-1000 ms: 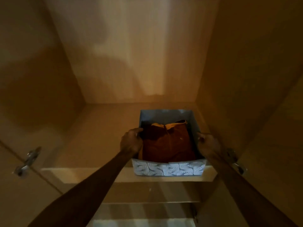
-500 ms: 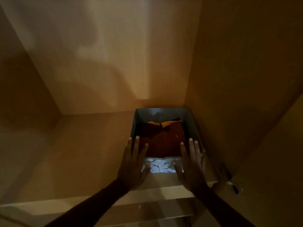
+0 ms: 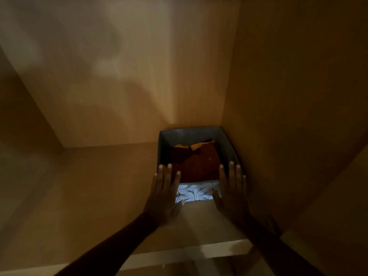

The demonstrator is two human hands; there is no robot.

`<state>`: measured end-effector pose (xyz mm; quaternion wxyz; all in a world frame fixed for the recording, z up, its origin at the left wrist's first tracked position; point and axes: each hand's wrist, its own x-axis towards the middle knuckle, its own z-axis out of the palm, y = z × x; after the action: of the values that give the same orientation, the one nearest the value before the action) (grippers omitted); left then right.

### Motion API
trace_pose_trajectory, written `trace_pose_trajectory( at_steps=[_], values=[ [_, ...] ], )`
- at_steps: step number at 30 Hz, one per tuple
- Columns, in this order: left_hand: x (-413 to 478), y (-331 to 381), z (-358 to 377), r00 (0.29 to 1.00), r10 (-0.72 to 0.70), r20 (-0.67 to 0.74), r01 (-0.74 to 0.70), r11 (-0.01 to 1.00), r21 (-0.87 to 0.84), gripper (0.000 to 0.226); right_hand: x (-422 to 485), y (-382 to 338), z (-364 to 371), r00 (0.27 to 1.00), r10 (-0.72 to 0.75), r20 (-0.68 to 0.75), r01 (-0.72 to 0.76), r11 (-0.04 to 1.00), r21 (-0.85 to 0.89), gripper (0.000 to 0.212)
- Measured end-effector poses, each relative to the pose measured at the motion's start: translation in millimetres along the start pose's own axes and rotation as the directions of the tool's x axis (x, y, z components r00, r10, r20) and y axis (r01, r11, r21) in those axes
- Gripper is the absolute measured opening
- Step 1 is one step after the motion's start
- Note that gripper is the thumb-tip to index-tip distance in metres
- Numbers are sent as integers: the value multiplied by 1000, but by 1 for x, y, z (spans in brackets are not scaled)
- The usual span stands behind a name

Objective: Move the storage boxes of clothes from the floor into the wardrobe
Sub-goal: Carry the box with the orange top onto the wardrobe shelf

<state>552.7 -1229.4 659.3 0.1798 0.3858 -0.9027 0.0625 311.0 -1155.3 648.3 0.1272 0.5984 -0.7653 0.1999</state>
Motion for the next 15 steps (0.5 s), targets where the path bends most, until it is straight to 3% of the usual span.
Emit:
trace_pose_trajectory(
  at_steps=[5, 15],
  values=[
    [36, -6, -2, 990, -34, 137, 26, 998, 57, 109, 30, 3, 4, 998, 20, 64, -20, 1000, -3, 85],
    [76, -15, -1, 967, -79, 244, 66, 996, 58, 112, 83, 29, 18, 975, -59, 215, 58, 998, 8, 104]
  ],
)
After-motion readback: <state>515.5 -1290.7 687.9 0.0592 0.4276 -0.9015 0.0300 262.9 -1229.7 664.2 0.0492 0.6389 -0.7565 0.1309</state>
